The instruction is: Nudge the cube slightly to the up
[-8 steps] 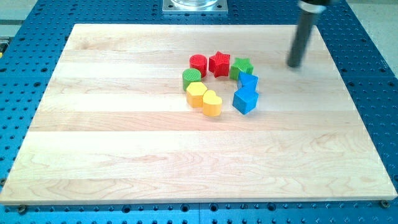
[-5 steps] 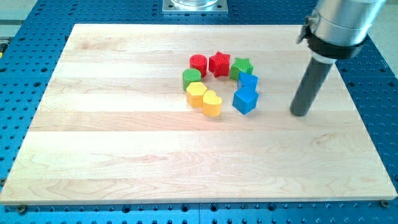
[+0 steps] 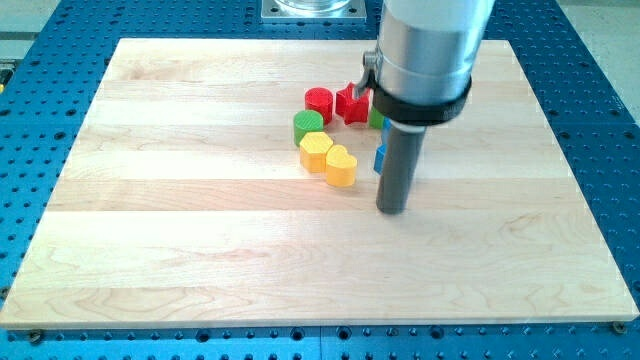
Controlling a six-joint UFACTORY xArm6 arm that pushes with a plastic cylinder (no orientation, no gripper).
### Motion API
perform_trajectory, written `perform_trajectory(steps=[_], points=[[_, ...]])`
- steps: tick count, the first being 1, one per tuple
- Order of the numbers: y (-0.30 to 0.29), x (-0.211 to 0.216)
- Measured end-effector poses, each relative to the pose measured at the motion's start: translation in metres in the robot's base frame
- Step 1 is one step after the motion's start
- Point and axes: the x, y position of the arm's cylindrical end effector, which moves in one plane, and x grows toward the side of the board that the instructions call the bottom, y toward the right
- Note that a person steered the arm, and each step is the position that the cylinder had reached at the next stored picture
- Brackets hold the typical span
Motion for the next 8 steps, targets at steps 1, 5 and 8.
perform_trajectory(steps=[1, 5, 8], points=[[0.042, -0.028], [-0.021, -0.005], [-0.021, 0.004]])
